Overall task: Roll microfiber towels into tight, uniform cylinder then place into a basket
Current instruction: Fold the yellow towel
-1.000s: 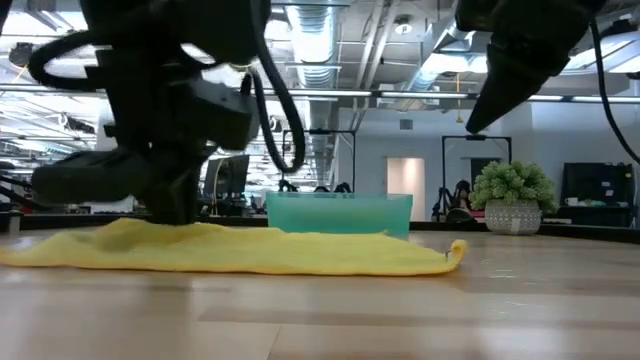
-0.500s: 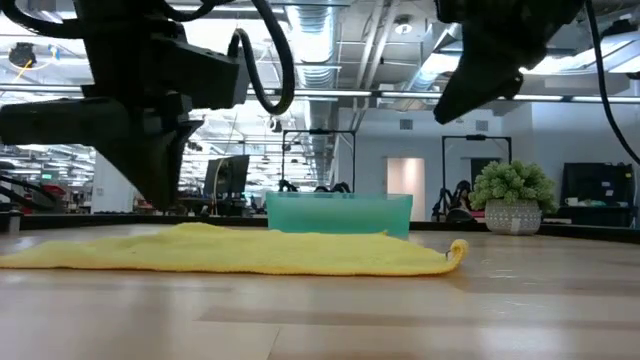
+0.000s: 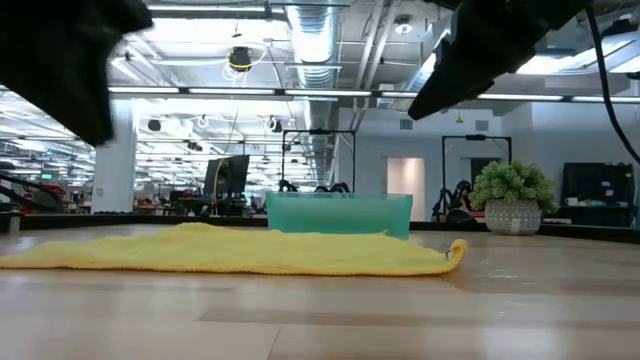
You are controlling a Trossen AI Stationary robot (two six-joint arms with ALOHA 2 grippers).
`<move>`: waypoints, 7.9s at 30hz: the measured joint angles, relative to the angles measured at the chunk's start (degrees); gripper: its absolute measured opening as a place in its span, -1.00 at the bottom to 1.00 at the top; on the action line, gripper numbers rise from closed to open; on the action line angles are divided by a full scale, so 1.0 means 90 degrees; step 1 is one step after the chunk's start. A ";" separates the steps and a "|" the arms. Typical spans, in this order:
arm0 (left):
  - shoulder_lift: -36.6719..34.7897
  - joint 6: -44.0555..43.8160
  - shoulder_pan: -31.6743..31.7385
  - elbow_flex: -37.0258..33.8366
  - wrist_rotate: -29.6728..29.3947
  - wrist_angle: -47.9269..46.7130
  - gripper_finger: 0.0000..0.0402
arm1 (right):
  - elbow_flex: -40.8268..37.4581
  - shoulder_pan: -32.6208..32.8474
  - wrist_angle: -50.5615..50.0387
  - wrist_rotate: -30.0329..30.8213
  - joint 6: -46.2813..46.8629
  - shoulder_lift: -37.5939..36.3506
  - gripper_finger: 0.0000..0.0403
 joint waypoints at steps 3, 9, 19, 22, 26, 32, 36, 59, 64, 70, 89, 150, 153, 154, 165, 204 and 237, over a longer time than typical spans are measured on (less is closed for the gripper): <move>-0.0089 -0.0462 -0.0397 0.0000 -0.0112 -0.0002 -0.82 | 0.0014 0.0113 0.0133 -0.0029 -0.0315 -0.0008 -0.53; -0.0098 -0.1022 -0.1030 0.0000 -0.0438 0.0036 -0.82 | 0.0415 0.0526 0.0154 -0.0007 -0.1285 -0.0011 -0.53; -0.0098 -0.1218 -0.1173 0.0000 -0.0287 0.0088 -0.82 | 0.0580 0.0746 0.0082 -0.0010 -0.1387 -0.0015 -0.53; -0.0098 -0.0975 -0.1121 0.0000 -0.0122 0.0220 -0.81 | 0.0580 0.0738 0.0060 -0.0106 -0.1382 -0.0015 -0.52; -0.0083 -0.1027 -0.1049 0.0000 -0.0110 0.0256 -0.72 | 0.0580 0.0741 0.0066 -0.0674 -0.1197 -0.0015 -0.43; -0.0078 -0.1149 -0.0954 0.0000 0.0010 0.0253 -0.34 | 0.0583 0.0749 0.0075 -0.0896 -0.0852 -0.0015 -0.09; -0.0078 -0.1084 -0.0936 -0.0084 -0.0079 0.0515 -0.12 | 0.0598 0.0734 0.0137 -0.0767 -0.1094 0.0229 0.10; -0.0117 -0.0030 -0.0632 -0.2334 0.0069 0.4281 -0.08 | 0.0588 0.0528 0.0829 -0.0682 -0.1578 0.2084 0.10; -0.0102 0.0017 -0.0539 -0.2346 -0.0029 0.4273 -0.08 | 0.0588 0.0539 0.0447 -0.0736 -0.1110 0.2084 0.10; -0.0098 0.0017 -0.0518 -0.2351 0.0134 0.4317 -0.08 | 0.0585 0.0537 -0.0065 -0.0738 -0.0664 0.2084 0.10; -0.0073 -0.0003 -0.0535 -0.2358 0.0439 0.4645 -0.90 | 0.0597 0.0543 0.0260 -0.0674 0.0005 0.2509 -0.73; -0.0373 0.0601 -0.0397 -0.2516 0.1140 0.5348 -0.95 | 0.1241 0.0850 -0.0543 -0.0678 0.0187 0.2521 -0.96; -0.0360 0.0665 -0.0470 -0.2279 0.1248 0.5034 -0.97 | 0.1405 0.0982 -0.0743 -0.0678 0.0202 0.2521 -0.92; -0.0360 0.0653 -0.0493 -0.2185 0.1258 0.4931 -0.98 | 0.1511 0.1027 -0.0866 -0.0676 0.0258 0.2519 -0.91; -0.0362 0.0470 -0.0747 -0.1118 0.0921 0.3094 -1.00 | 0.2903 0.1732 -0.2030 -0.0015 0.0451 0.2514 -0.93; -0.0377 0.2377 0.2330 -0.1362 -0.0269 0.2232 -1.00 | 0.2113 0.0493 -0.4061 0.1353 0.2486 0.2514 -0.97; -0.0379 0.2706 0.2642 -0.1367 -0.0425 0.2561 -0.29 | 0.2055 0.0131 -0.3998 0.1139 0.2793 0.2516 -0.24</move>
